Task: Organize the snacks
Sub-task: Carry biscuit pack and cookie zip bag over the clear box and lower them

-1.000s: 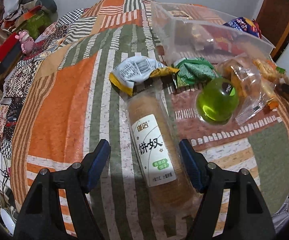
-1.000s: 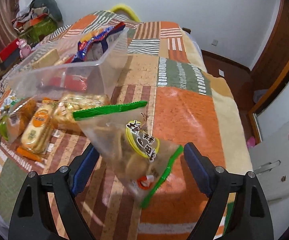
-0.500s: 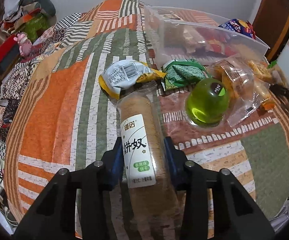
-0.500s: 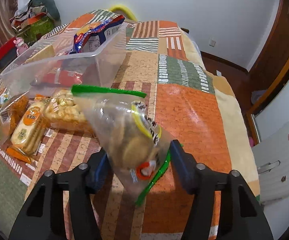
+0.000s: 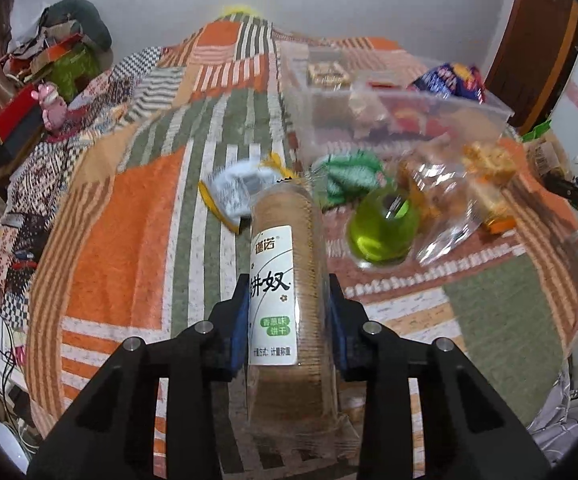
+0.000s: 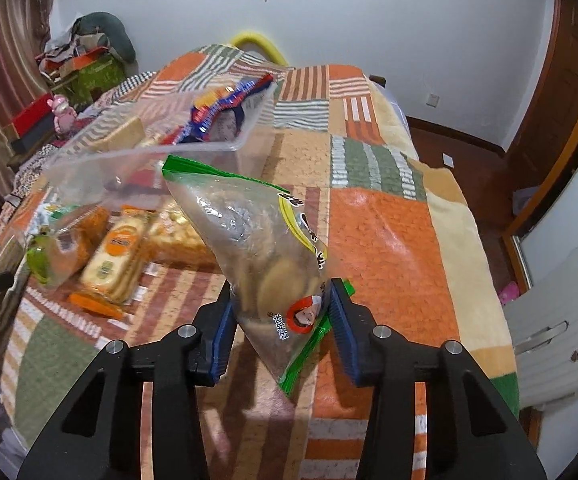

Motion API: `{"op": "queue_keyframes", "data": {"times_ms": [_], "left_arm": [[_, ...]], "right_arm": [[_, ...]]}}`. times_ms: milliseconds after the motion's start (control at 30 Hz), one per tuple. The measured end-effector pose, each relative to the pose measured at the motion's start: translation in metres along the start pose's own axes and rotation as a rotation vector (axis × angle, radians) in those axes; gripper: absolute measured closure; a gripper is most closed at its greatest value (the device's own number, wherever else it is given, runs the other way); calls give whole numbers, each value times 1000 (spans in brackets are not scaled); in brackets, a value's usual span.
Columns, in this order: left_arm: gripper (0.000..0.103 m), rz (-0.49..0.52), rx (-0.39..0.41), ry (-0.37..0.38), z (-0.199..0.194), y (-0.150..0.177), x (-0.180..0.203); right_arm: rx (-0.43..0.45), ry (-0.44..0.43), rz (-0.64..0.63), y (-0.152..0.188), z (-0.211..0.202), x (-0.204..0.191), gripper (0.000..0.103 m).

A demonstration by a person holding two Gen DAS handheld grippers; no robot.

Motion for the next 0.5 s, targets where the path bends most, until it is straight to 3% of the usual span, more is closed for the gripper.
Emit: {"op": "queue_keyframes", "data": {"times_ms": [500], "left_arm": [[69, 56, 151, 3, -41, -67, 18]], "right_arm": [[131, -49, -55, -45, -23, -38, 63]]}}
Point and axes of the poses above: each gripper's, at about its wrist camera, not at the fingertips, and z roughly the way its jaws point, x to its right, y to its underside, the point moved 5 cm from there along z, roughly the way its jaws point, and after that the axes turned 9 degrees about -x, right-handed, at the moved point
